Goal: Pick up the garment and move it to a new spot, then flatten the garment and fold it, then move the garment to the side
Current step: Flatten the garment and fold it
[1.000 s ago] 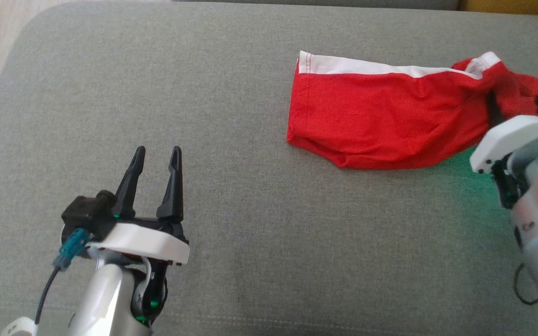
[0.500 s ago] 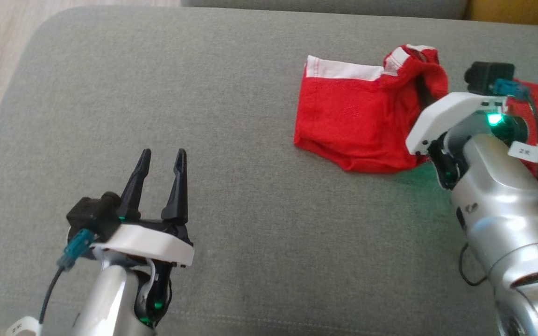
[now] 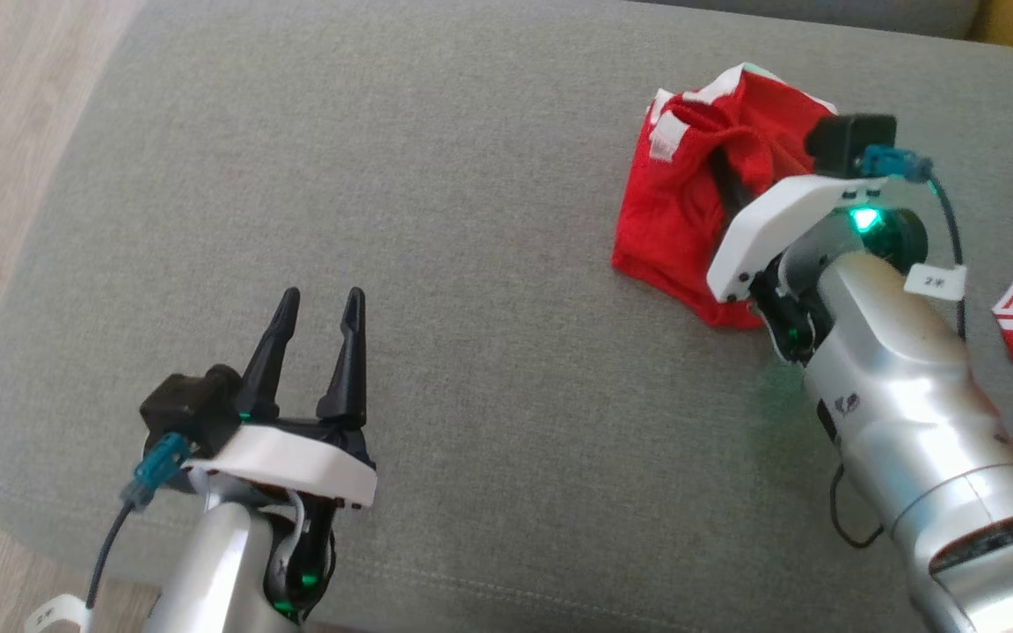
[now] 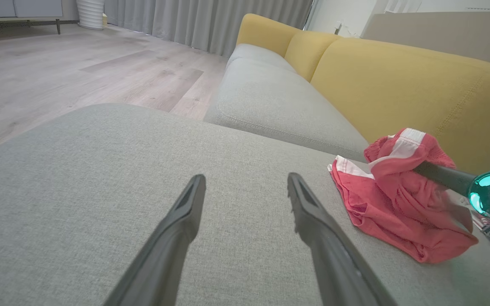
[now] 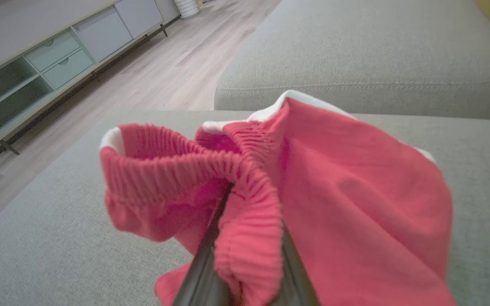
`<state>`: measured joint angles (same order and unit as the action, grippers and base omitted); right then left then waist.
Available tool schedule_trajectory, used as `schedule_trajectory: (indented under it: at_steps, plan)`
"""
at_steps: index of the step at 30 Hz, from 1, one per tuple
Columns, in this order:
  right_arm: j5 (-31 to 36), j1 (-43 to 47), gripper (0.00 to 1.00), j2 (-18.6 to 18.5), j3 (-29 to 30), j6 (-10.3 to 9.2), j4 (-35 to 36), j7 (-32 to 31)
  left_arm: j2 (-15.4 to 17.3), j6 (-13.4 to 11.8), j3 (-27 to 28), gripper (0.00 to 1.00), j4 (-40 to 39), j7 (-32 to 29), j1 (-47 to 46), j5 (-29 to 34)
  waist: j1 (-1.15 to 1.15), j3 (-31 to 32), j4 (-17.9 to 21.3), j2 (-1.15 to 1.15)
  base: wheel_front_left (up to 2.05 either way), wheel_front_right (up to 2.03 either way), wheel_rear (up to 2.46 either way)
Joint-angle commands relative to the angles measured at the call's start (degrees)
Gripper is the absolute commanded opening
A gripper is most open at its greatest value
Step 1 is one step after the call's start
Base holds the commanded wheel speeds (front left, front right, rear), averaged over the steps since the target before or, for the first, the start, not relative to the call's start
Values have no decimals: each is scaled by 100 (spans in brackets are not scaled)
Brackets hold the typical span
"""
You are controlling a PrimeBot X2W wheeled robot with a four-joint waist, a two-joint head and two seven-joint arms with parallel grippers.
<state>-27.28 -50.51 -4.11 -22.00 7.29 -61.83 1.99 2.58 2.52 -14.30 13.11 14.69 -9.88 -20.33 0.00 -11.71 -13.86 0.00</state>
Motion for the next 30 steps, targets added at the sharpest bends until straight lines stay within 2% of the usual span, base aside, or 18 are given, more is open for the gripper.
schedule_trajectory:
  at_steps: [1, 10, 11, 12, 21, 26, 30]
  plan:
    - [-113, 13, 0, 122, -190, 20, 193, 15, 30, -35, 124, 100, -168, 30, -250, -33, 0, -47, -64, 0, 0, 0, 0]
    - [-103, -34, 0, 123, -489, 20, -284, 140, 30, -63, 21, 100, -188, 30, -334, -106, 0, -203, -191, 0, 0, 0, 0]
    - [-108, -47, 19, 123, -495, 20, -332, 173, 30, -65, 18, 100, -186, 30, -341, -110, 0, -212, -193, 0, 0, 0, 0]
    - [-134, -55, 100, 123, -494, 20, -371, 199, 30, -67, 18, 100, -183, 30, -346, -112, 0, -217, -191, 0, 0, 0, 0]
    - [-598, -63, 100, 123, -844, 20, -42, 298, 30, -80, 76, 100, -110, 30, -310, -85, 0, -52, 42, 0, 0, 0, 0]
    - [-734, -174, 100, 123, -999, 20, 124, 259, 30, -78, 186, 100, -120, 30, -224, -28, 0, 207, 358, 0, 0, 0, 0]
    - [-686, -214, 100, 123, -1166, 20, 219, -25, 30, -62, 327, 100, -133, 30, -83, 51, 0, 481, 725, 0, 0, 0, 0]
